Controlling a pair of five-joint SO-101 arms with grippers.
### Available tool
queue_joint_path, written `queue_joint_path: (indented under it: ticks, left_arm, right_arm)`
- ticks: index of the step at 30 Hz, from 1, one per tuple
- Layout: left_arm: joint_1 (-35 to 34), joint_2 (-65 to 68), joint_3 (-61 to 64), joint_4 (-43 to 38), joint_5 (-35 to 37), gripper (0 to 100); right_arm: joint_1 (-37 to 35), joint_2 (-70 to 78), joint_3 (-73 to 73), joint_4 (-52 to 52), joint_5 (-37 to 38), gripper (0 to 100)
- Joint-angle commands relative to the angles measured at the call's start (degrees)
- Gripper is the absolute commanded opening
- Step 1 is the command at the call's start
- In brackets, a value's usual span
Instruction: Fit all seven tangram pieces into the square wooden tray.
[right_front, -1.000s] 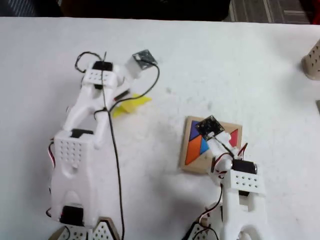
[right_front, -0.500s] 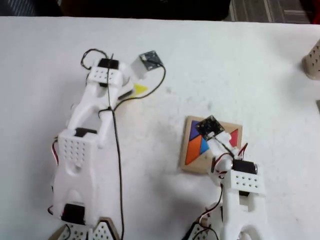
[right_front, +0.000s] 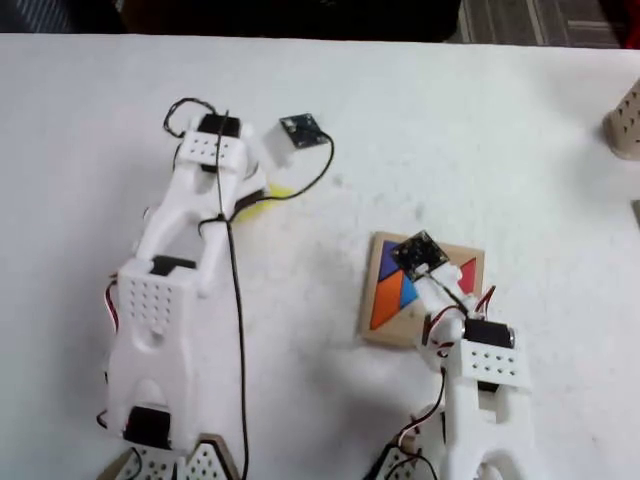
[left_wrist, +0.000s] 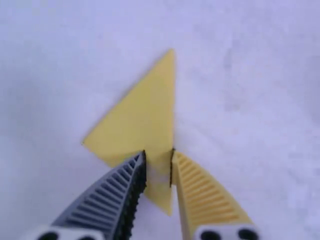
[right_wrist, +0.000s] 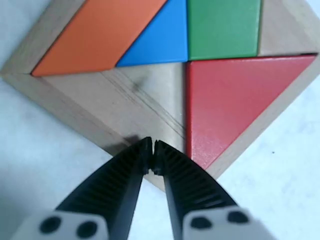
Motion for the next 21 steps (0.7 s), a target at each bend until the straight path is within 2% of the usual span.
queue_joint_path:
  ticks: [1,4,7,10,17,21]
  left_arm:
    - [1.5,-0.7,1.2,5.6,2.8,10]
    - [1.4,-1.6,4.4,3.6,9.0,10]
    - [2.1,-5.0,9.3,3.1,9.3,10]
    - [3.8,-11.9,18.4,-0.8,9.3,9]
    - [7.3,-40.9,52.9,-17.5,10.0,10]
    - [5.8,-56.9,64.8,-20.2,10.1,14]
  right_arm:
    - [-0.5,-0.6,0.0,0.3,0.8,1.6]
    - [-0.5,-0.6,0.0,0.3,0.8,1.6]
    - [-0.5,-0.6,0.0,0.3,0.8,1.6]
    - [-0.5,-0.6,0.0,0.3,0.8,1.6]
    - [-0.5,-0.6,0.0,0.3,0.7,1.6]
    - [-0.5,-0.6,0.0,0.3,0.5,1.6]
